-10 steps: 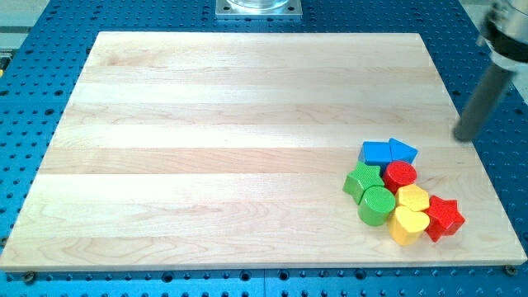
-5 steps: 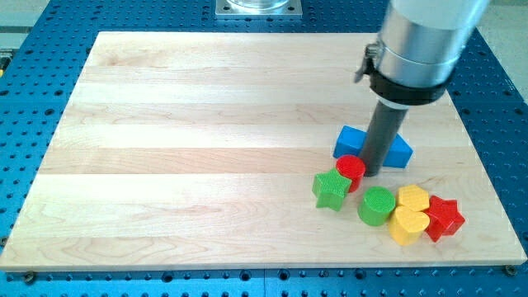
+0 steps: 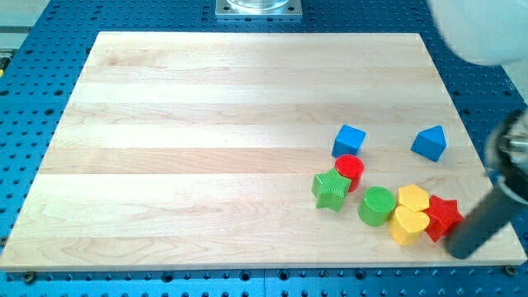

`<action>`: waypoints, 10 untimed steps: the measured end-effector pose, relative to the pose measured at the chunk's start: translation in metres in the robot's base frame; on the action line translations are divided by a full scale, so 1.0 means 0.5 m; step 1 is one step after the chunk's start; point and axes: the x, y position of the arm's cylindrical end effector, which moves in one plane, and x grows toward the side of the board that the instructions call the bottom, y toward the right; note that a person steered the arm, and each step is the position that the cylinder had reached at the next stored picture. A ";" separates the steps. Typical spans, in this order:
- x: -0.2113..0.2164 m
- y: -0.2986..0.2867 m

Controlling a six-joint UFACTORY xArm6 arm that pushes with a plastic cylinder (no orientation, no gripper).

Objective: Separate the group of blocks

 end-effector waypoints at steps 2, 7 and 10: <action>-0.081 -0.034; -0.253 -0.232; -0.392 -0.296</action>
